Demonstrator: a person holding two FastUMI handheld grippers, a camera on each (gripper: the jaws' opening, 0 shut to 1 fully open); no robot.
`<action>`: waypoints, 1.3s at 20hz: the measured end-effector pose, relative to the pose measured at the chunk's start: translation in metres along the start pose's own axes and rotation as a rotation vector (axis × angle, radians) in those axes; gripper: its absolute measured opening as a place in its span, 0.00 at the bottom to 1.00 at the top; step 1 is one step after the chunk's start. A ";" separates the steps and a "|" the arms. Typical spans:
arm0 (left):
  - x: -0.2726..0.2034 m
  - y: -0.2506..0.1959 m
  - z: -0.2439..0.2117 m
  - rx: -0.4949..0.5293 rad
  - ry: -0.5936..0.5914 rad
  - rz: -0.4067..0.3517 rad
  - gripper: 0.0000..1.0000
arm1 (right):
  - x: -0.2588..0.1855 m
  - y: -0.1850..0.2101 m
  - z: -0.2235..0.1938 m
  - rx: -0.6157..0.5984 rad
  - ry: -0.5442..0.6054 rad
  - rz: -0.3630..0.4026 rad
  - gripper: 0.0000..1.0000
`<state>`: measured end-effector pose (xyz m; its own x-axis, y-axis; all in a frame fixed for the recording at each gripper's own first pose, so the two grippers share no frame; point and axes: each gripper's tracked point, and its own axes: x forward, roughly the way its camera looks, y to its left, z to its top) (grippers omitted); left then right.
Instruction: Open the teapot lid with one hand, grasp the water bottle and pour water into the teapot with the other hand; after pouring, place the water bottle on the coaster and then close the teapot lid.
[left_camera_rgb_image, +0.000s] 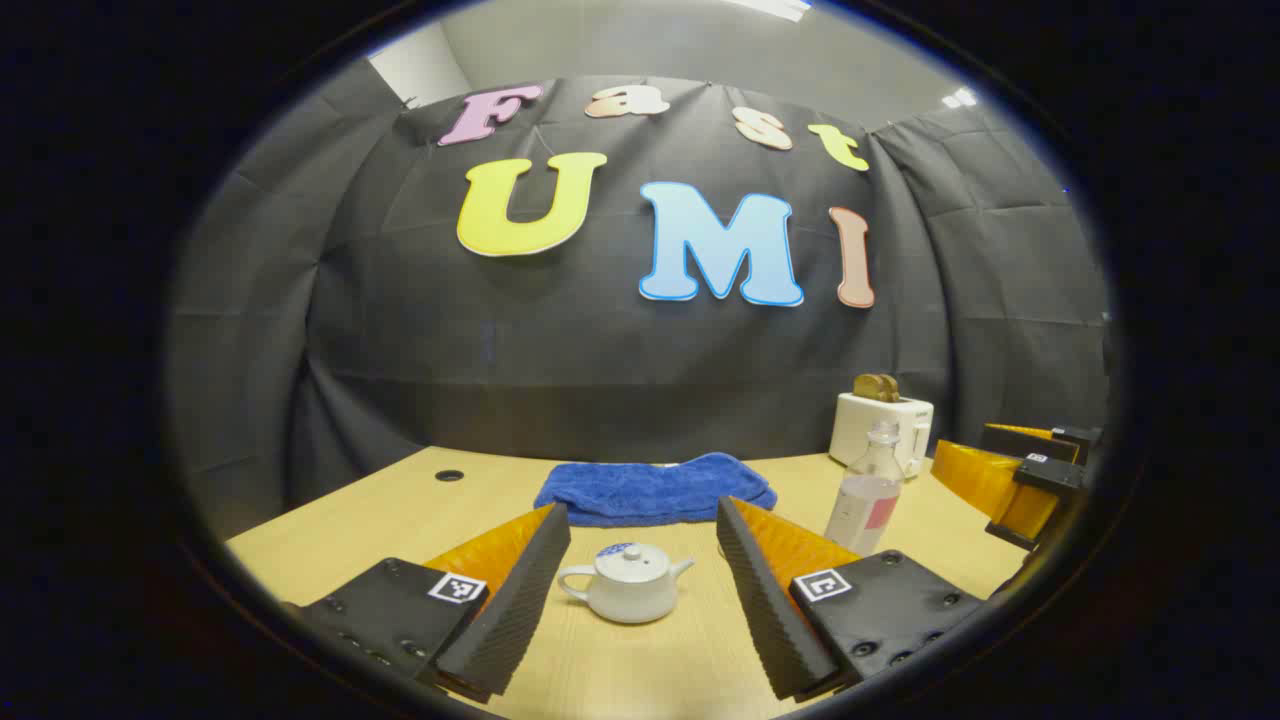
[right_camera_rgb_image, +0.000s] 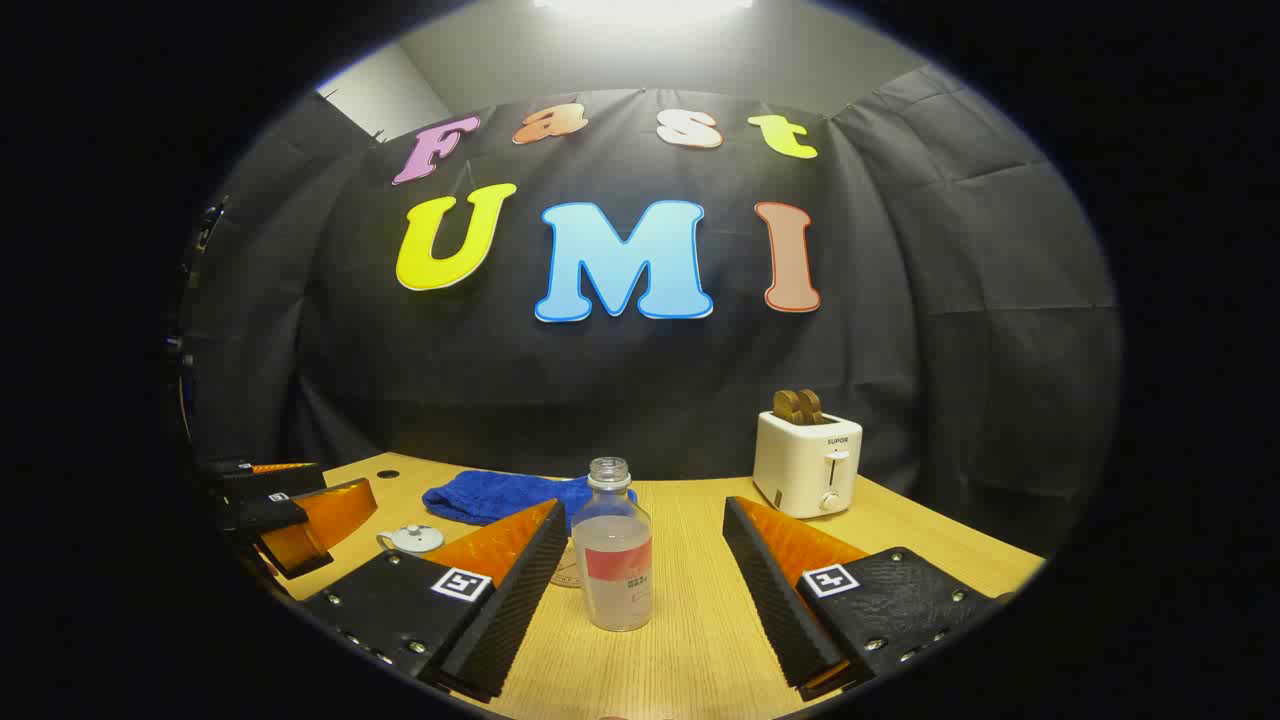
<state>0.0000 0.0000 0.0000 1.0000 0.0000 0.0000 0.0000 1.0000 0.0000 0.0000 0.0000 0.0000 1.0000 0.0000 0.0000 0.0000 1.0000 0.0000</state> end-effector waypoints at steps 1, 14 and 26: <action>0.001 0.000 0.000 -0.003 0.001 -0.001 0.96 | 0.000 0.000 -0.001 0.001 0.003 0.000 0.98; 0.021 0.002 -0.011 0.014 0.028 -0.002 0.96 | 0.006 -0.005 -0.009 0.012 0.016 -0.005 0.98; 0.100 0.017 -0.054 0.033 0.180 -0.015 0.96 | 0.019 -0.017 -0.032 0.026 0.075 -0.028 0.98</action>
<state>0.0995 0.0172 -0.0542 0.9837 -0.0118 -0.1793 0.0178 0.9993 0.0316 0.0194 -0.0167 -0.0321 0.9968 -0.0269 -0.0755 0.0288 0.9993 0.0246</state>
